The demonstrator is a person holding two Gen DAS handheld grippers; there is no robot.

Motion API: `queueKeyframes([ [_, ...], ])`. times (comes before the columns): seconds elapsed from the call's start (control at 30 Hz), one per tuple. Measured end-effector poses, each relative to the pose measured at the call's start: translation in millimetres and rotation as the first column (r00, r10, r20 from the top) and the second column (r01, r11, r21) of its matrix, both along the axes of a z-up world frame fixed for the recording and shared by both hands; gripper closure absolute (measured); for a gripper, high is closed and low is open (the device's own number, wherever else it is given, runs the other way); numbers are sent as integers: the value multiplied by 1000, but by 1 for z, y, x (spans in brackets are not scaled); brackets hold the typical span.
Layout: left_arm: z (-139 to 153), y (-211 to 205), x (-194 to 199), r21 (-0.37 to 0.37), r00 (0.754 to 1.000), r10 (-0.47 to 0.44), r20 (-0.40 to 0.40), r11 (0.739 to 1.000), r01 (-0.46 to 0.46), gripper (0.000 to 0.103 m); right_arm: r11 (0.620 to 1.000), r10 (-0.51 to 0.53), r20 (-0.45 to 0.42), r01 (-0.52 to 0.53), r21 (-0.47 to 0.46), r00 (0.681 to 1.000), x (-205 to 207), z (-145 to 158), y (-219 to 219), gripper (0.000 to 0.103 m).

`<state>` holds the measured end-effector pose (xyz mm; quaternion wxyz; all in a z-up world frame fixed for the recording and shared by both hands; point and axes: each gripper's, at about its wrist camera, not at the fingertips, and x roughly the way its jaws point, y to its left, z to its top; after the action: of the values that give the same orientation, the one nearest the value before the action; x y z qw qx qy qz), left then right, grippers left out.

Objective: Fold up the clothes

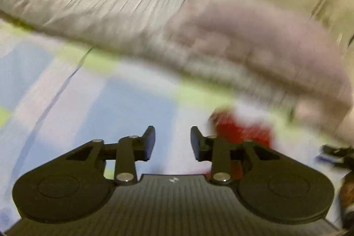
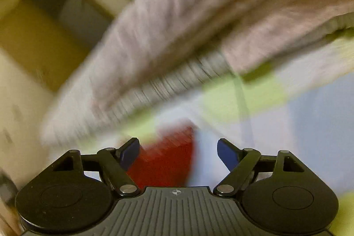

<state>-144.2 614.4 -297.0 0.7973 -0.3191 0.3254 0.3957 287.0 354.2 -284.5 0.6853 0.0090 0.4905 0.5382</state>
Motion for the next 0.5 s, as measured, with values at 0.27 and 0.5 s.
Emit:
queueKeyframes([
  [0.27, -57, -28, -16, 5, 982, -136, -132, 990, 138, 63, 986, 89, 73, -77, -150, 993, -3, -69, -83, 22],
  [0.5, -66, -34, 30, 71, 942, -270, -201, 955, 289, 99, 962, 232, 148, -203, -185, 962, -25, -69, -43, 91],
])
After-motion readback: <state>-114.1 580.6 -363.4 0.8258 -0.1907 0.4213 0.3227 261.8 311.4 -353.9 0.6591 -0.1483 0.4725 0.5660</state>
